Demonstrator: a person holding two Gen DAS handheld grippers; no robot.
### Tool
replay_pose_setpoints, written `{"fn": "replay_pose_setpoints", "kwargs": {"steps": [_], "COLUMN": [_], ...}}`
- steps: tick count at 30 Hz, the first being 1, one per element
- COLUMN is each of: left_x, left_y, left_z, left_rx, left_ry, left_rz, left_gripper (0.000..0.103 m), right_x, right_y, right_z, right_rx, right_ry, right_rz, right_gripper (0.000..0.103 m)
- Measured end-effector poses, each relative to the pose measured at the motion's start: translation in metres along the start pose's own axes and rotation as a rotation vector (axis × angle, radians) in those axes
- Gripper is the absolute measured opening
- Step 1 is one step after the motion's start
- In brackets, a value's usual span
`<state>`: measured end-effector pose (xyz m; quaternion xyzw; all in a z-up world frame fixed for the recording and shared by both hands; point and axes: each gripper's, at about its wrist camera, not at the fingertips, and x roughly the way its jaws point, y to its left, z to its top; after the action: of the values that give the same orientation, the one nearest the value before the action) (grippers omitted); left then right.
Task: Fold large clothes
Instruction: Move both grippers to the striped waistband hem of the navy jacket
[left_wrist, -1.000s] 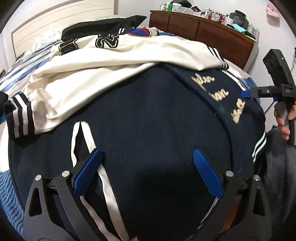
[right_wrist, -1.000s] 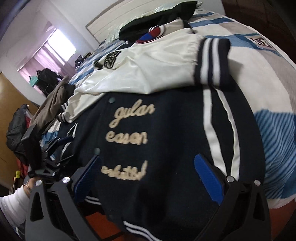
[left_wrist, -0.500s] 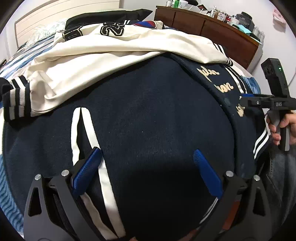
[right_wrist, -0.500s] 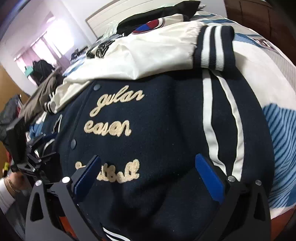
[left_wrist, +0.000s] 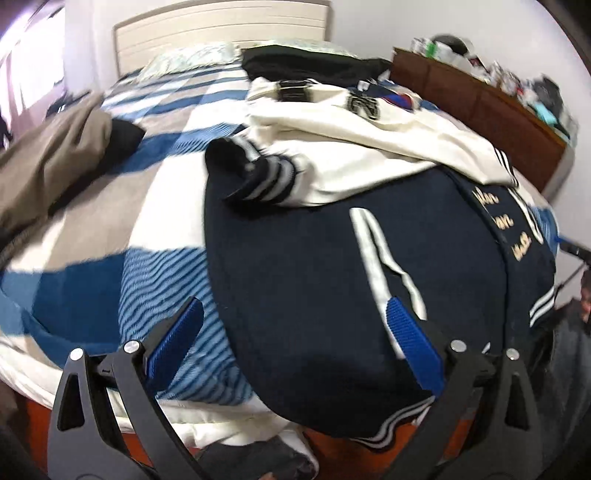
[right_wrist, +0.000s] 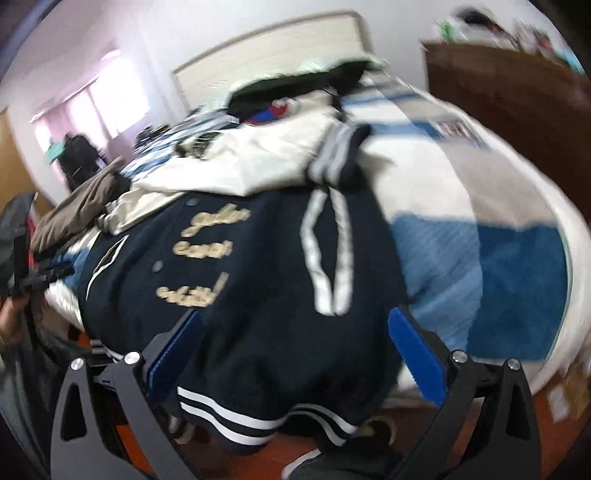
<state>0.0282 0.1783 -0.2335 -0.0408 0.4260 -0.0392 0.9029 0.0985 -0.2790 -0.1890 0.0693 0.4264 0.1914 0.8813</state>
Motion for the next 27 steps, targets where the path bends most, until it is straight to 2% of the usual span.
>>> {"fn": "replay_pose_setpoints", "kwargs": {"steps": [4, 7, 10, 15, 20, 22, 27], "left_x": [0.017, 0.026, 0.03, 0.03, 0.033, 0.032, 0.028], "left_y": [0.019, 0.027, 0.023, 0.02, 0.017, 0.011, -0.007], "left_z": [-0.006, -0.009, -0.011, -0.013, -0.016, -0.017, -0.021], "left_rx": [-0.074, -0.12, -0.123, -0.127, -0.127, -0.124, -0.091], "left_ry": [-0.005, 0.014, 0.016, 0.013, 0.045, 0.062, 0.076], "left_rz": [0.014, -0.051, -0.099, -0.123, -0.136, -0.19, -0.23], "left_gripper": [0.097, 0.097, 0.097, 0.097, 0.097, 0.097, 0.097], "right_x": [0.005, 0.012, 0.02, 0.027, 0.03, 0.027, 0.022], "right_y": [-0.015, -0.021, -0.025, -0.026, -0.025, -0.023, -0.019], "right_z": [0.003, 0.003, 0.0, -0.004, -0.007, -0.007, -0.009], "right_rx": [0.083, 0.111, 0.124, 0.14, 0.14, 0.13, 0.116], "right_ry": [-0.029, -0.022, 0.009, 0.018, 0.014, 0.012, 0.03], "right_rz": [0.011, 0.02, 0.047, 0.077, 0.102, 0.124, 0.207], "right_gripper": [0.098, 0.098, 0.098, 0.098, 0.099, 0.099, 0.099]}}
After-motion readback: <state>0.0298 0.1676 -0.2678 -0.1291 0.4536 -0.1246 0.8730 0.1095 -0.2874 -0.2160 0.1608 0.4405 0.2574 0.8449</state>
